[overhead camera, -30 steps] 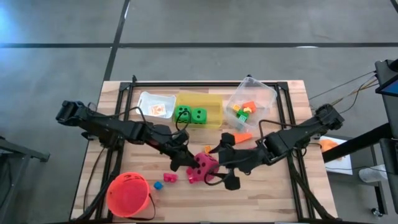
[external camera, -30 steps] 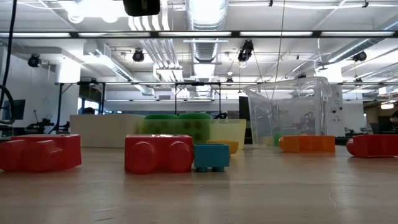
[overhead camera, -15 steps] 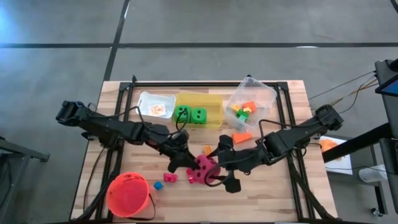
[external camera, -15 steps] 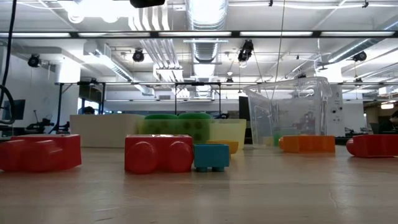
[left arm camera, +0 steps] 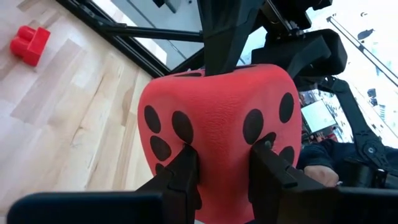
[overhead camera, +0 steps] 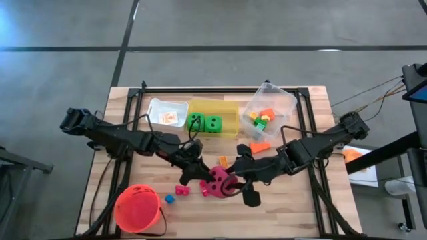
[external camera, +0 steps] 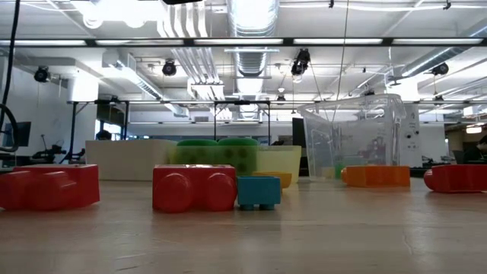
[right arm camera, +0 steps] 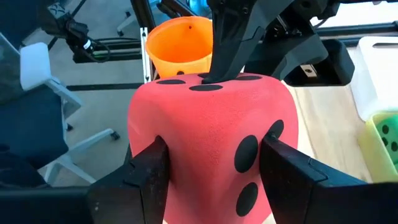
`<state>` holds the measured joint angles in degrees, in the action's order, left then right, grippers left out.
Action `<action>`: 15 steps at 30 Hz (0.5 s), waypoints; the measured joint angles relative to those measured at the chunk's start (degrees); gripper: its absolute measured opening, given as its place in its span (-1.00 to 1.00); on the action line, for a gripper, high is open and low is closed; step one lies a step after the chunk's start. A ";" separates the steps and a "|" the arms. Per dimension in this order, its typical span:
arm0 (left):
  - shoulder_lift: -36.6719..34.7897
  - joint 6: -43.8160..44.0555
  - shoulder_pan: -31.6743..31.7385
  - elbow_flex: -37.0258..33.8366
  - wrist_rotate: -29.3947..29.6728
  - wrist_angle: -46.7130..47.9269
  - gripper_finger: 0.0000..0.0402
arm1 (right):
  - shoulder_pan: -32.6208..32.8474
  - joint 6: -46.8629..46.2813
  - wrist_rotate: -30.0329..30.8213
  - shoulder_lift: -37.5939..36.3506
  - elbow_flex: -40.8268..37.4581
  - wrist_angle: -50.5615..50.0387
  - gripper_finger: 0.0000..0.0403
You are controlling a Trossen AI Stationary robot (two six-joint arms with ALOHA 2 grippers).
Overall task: Pick & Place Toys
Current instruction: Put the red dice into the yellow bin
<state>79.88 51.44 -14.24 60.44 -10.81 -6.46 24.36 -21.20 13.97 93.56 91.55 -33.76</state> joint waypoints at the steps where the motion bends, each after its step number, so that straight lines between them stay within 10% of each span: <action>1: 0.00 0.02 0.00 0.01 0.08 0.00 -0.56 | -0.06 -0.21 -0.36 0.02 0.00 -0.08 -0.02; 9: 0.04 2.16 -0.02 0.01 2.34 0.64 -0.56 | -0.15 -1.26 -1.20 0.04 -0.08 -0.56 -0.04; 15: 0.02 2.38 -0.02 0.01 3.61 0.98 0.06 | -0.22 -1.63 -1.74 0.09 -0.17 -0.74 -0.04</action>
<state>79.90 53.82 -14.26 60.45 -7.20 -5.48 24.14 -22.83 12.23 93.65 91.37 -34.50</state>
